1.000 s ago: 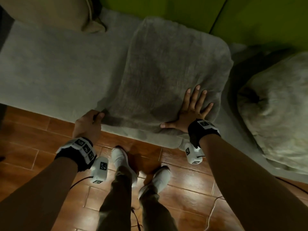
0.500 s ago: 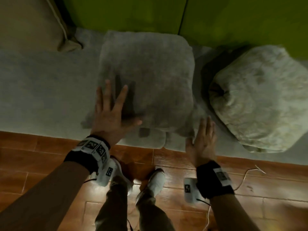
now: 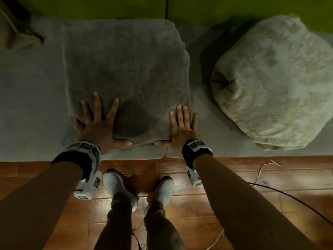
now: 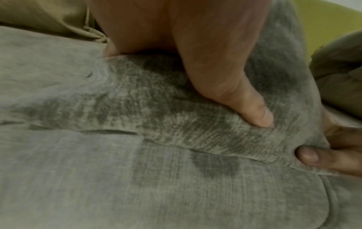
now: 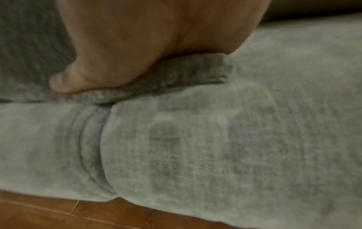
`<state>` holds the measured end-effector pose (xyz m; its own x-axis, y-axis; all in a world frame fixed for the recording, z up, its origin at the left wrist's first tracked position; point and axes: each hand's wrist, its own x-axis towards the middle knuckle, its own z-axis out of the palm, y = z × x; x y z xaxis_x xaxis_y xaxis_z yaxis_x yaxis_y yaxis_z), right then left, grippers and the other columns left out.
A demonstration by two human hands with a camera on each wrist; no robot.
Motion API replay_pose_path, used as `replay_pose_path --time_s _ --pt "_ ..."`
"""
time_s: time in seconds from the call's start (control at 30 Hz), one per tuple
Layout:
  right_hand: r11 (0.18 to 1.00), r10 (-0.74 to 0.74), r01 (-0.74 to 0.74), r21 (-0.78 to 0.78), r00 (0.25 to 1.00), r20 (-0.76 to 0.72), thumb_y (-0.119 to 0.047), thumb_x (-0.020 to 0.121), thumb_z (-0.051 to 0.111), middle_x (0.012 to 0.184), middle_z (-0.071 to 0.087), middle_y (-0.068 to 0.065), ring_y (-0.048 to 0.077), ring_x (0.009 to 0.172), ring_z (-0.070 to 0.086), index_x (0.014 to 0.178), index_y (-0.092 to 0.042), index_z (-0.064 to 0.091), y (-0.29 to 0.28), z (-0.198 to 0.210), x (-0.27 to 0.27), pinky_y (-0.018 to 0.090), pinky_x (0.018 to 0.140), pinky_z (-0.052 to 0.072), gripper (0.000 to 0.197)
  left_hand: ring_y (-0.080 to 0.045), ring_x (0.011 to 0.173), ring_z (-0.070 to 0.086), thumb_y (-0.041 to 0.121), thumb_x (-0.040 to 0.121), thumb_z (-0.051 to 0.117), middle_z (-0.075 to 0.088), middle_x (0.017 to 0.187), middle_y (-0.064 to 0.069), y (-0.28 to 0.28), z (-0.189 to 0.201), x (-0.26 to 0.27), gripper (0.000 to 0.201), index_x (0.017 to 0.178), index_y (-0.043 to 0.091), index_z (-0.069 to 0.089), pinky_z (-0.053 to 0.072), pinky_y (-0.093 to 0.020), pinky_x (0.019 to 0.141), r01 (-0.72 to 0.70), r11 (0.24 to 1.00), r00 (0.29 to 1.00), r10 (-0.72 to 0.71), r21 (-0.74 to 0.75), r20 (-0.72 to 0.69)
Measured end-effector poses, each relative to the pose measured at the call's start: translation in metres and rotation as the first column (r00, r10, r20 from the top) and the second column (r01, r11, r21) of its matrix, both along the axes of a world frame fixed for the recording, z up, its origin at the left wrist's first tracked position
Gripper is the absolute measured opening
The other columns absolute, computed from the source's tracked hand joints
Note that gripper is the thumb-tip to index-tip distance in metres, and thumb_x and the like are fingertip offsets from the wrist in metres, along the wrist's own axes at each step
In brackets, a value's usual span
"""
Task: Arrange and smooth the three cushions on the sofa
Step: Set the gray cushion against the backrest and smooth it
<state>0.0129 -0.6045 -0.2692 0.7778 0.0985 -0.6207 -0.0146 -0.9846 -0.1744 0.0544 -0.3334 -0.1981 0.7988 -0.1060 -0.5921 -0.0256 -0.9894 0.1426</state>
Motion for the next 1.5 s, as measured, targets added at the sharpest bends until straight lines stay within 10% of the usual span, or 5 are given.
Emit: replay_pose_path --time_s 0.4,0.7,1.1,1.4,1.5 --pt "0.998 0.031 -0.042 -0.049 0.979 -0.203 -0.099 0.065 0.003 0.167 -0.028 -0.004 0.022 0.153 -0.027 0.157 -0.03 -0.023 -0.052 0.054 -0.047 0.067 0.117 -0.016 0.118 -0.038 0.147 -0.027 0.085 0.064 0.054 -0.05 0.149 0.007 0.025 0.041 -0.02 0.118 0.138 0.059 -0.033 0.01 -0.064 0.117 -0.083 0.985 0.997 0.084 -0.149 0.001" --pt "0.97 0.018 -0.083 0.226 0.962 0.274 -0.084 0.085 0.041 0.164 -0.032 -0.007 0.021 0.151 -0.03 0.153 -0.044 -0.028 -0.019 0.184 0.023 0.049 0.124 -0.011 0.105 -0.028 0.153 0.003 0.074 0.089 0.036 -0.006 0.167 0.003 0.062 0.09 -0.026 0.082 0.157 0.039 0.007 0.019 -0.056 0.12 -0.336 0.865 0.891 0.42 -0.374 0.171" --pt "0.976 0.216 -0.216 0.002 0.976 -0.018 -0.095 0.055 0.06 0.145 -0.06 -0.01 0.026 0.128 -0.061 0.131 -0.049 -0.051 0.076 0.073 0.098 0.074 0.106 -0.026 0.142 -0.039 0.149 -0.022 0.098 0.051 0.036 -0.052 0.148 0.008 0.062 0.005 0.055 0.126 0.137 0.05 -0.042 0.011 -0.072 0.113 -0.012 1.0 0.999 0.011 -0.008 -0.051" --pt "0.998 0.064 -0.064 0.028 0.998 0.01 -0.104 0.066 0.03 0.167 -0.002 0.003 0.037 0.153 0.008 0.158 -0.041 -0.009 0.039 0.059 0.072 0.068 0.118 0.006 0.118 -0.029 0.146 -0.031 0.107 0.043 0.019 -0.058 0.14 0.012 0.082 -0.014 0.077 0.133 0.131 0.037 -0.053 0.006 -0.062 0.118 0.127 0.991 0.98 -0.133 -0.052 -0.147" --pt "0.996 -0.085 0.082 -0.031 0.991 -0.106 -0.105 0.065 0.026 0.157 -0.04 0.006 0.032 0.153 -0.018 0.14 -0.04 -0.045 0.007 0.063 0.052 0.061 0.125 0.003 0.122 -0.023 0.142 -0.037 0.107 0.046 0.027 -0.053 0.146 0.011 0.09 -0.014 0.07 0.138 0.136 0.035 -0.049 0.012 -0.06 0.119 0.108 0.985 0.983 -0.126 -0.131 -0.131"
